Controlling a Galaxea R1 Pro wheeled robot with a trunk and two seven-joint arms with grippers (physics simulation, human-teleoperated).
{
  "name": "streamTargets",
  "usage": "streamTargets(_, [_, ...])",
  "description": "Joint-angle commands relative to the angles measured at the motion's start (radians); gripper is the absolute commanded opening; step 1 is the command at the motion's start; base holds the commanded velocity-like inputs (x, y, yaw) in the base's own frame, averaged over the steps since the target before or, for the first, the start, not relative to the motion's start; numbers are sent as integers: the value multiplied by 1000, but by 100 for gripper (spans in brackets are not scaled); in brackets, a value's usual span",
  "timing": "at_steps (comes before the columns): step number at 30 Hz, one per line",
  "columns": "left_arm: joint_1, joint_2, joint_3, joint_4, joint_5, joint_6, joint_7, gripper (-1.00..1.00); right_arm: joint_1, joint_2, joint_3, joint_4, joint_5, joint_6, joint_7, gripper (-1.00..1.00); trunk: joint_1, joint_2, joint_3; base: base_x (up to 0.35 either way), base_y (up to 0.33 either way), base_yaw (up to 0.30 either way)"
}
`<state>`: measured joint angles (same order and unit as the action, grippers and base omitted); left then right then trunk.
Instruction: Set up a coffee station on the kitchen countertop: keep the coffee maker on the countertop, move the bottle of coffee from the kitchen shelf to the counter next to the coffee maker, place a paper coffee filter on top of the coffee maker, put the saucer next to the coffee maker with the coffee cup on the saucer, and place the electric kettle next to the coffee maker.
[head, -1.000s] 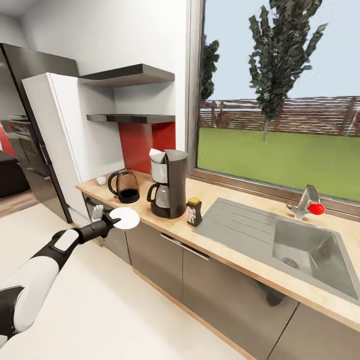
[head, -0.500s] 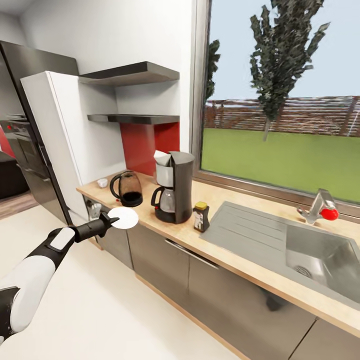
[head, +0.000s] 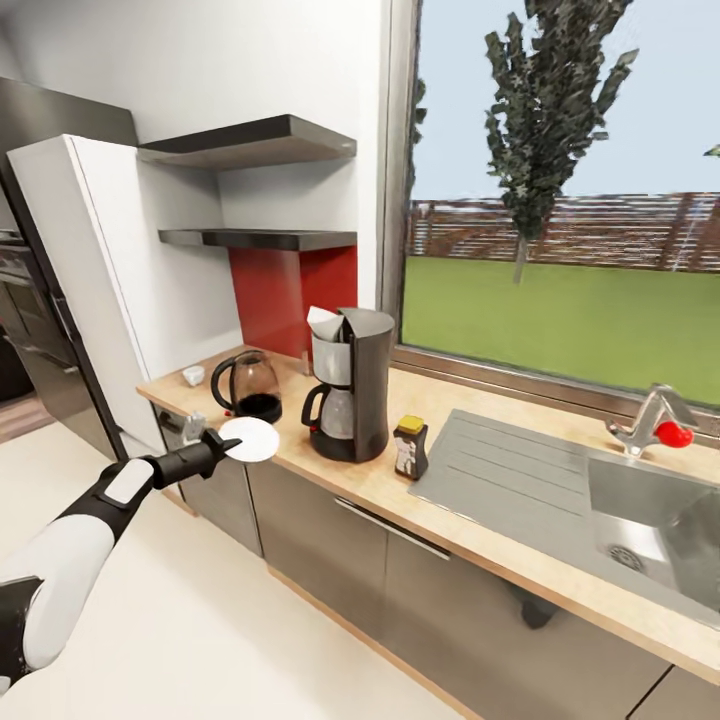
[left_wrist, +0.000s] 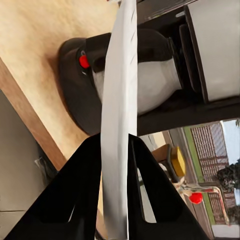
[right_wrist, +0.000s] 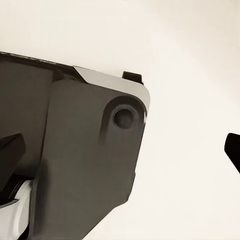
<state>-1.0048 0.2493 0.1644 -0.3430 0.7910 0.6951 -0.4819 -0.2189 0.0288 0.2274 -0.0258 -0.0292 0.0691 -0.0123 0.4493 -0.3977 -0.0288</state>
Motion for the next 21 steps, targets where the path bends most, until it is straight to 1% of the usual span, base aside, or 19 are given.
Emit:
streamTargets(1, [0, -1, 6, 2, -1, 5, -1, -100, 0, 0, 7, -2, -3, 6, -1, 100, 1, -2, -2, 15, 5, -22])
streamTargets(6, [35, -1, 7, -3, -2, 0, -6, -100, 0, 0, 7, -1, -3, 6, 0, 100, 1, -2, -2, 28, 1, -5])
streamTargets(13, [57, -5, 6, 1, -2, -13, -7, -100, 0, 0, 7, 0, -3, 6, 0, 100, 1, -2, -2, 255, 0, 0])
streamTargets(21, [60, -5, 6, 6, -2, -29, -6, -100, 0, 0, 7, 0, -2, 6, -1, 100, 1, -2, -2, 40, 0, 0])
